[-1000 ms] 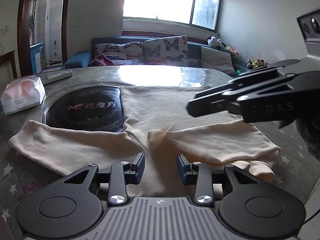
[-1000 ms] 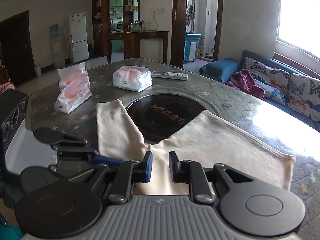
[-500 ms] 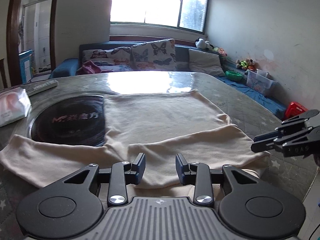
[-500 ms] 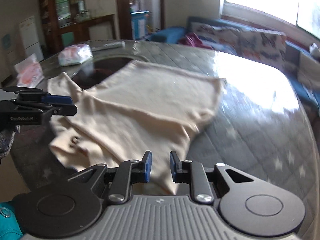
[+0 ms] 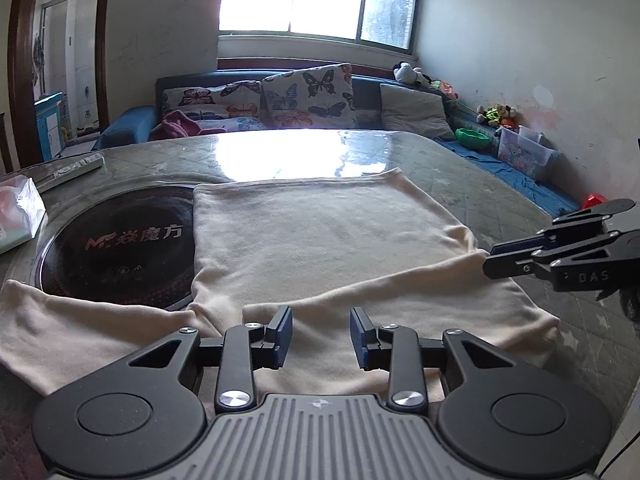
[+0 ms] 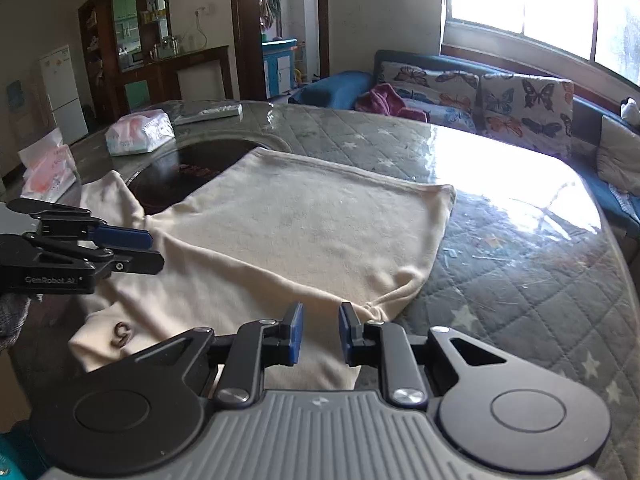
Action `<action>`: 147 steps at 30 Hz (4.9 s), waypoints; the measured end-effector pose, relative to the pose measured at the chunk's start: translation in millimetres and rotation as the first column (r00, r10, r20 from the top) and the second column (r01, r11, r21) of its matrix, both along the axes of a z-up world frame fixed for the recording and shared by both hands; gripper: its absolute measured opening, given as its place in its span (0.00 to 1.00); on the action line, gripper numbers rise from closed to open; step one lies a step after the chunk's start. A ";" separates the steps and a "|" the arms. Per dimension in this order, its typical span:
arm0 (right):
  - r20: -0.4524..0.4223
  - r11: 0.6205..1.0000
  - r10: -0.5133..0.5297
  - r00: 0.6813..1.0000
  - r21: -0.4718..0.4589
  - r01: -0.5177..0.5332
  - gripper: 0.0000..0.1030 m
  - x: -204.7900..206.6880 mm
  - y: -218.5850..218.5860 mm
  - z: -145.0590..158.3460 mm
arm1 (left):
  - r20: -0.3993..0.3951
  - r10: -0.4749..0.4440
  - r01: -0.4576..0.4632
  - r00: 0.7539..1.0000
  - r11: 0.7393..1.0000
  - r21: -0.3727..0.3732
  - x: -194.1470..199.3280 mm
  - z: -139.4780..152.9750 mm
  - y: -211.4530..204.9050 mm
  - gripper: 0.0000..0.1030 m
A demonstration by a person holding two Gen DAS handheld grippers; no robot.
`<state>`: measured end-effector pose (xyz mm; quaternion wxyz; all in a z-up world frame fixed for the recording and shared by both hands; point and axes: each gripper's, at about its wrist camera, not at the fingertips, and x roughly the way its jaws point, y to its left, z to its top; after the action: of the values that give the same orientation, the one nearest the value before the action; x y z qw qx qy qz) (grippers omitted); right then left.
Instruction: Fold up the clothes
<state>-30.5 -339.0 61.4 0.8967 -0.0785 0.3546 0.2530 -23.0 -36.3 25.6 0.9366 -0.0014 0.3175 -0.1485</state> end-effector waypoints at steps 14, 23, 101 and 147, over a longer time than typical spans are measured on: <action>-0.007 0.997 0.074 0.997 -0.027 -0.074 0.19 -3.6 22.5 1.8 | -0.001 0.110 -0.110 0.994 0.993 -0.046 -2.8 1.3 36.2 0.32; -0.003 0.958 0.283 0.959 -0.038 -0.283 0.20 -14.8 93.9 -1.9 | 0.027 0.373 -0.372 0.927 0.928 -0.024 -10.1 13.2 105.9 0.35; 0.021 0.971 -0.177 0.984 0.170 0.171 0.21 -43.8 -58.4 14.0 | 0.002 -0.245 0.243 0.969 0.957 -0.159 -15.4 32.4 -84.5 0.18; -0.010 0.997 -0.031 0.999 0.074 0.032 0.15 2.3 7.0 -18.2 | -0.063 0.052 -0.055 0.997 0.997 -0.058 35.3 3.1 31.9 0.19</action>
<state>-28.2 -332.0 43.2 0.9012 -0.0383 0.3503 0.2523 12.3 -4.4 28.7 0.9295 -0.0426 0.3414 -0.1327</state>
